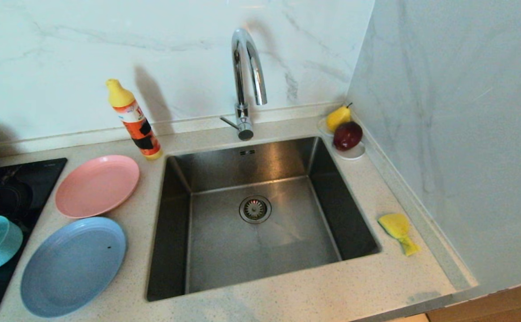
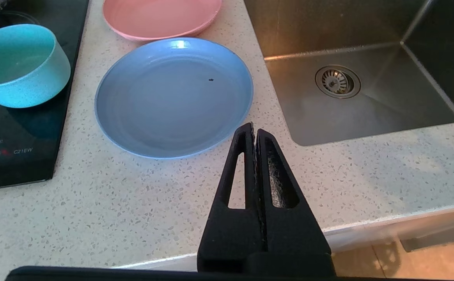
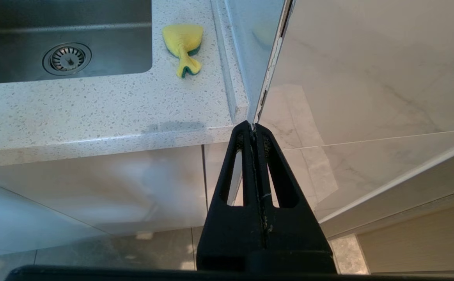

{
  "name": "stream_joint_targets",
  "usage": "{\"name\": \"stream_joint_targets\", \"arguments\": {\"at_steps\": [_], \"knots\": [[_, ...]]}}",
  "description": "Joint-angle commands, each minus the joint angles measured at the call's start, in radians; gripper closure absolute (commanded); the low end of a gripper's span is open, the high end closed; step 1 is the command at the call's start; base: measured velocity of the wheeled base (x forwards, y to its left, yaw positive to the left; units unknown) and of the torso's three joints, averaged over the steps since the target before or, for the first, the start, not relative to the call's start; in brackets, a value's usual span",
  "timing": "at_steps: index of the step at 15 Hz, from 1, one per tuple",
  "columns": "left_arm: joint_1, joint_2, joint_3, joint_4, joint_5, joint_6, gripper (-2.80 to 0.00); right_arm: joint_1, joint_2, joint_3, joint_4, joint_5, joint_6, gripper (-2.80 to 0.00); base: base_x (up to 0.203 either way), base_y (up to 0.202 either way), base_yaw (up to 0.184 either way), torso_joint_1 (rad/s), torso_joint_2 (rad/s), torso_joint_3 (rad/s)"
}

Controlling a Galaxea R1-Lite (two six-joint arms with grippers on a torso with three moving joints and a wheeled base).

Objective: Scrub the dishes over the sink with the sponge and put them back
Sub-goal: Grab the dish soap

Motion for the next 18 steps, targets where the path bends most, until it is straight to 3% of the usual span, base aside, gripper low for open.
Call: {"name": "stream_joint_targets", "arguments": {"at_steps": [1, 18], "knots": [[0.0, 0.001, 0.018, 0.0, 0.0, 0.0, 0.0, 0.0, -0.002, 0.0, 0.0, 0.0, -0.001, 0.0, 0.0, 0.0, 0.0, 0.0, 0.0, 0.0], [0.0, 0.001, 0.017, 0.0, 0.001, 0.0, 0.0, 0.0, 0.001, 0.0, 0.0, 0.0, -0.001, 0.0, 0.0, 0.0, 0.0, 0.0, 0.0, 0.0]]}}
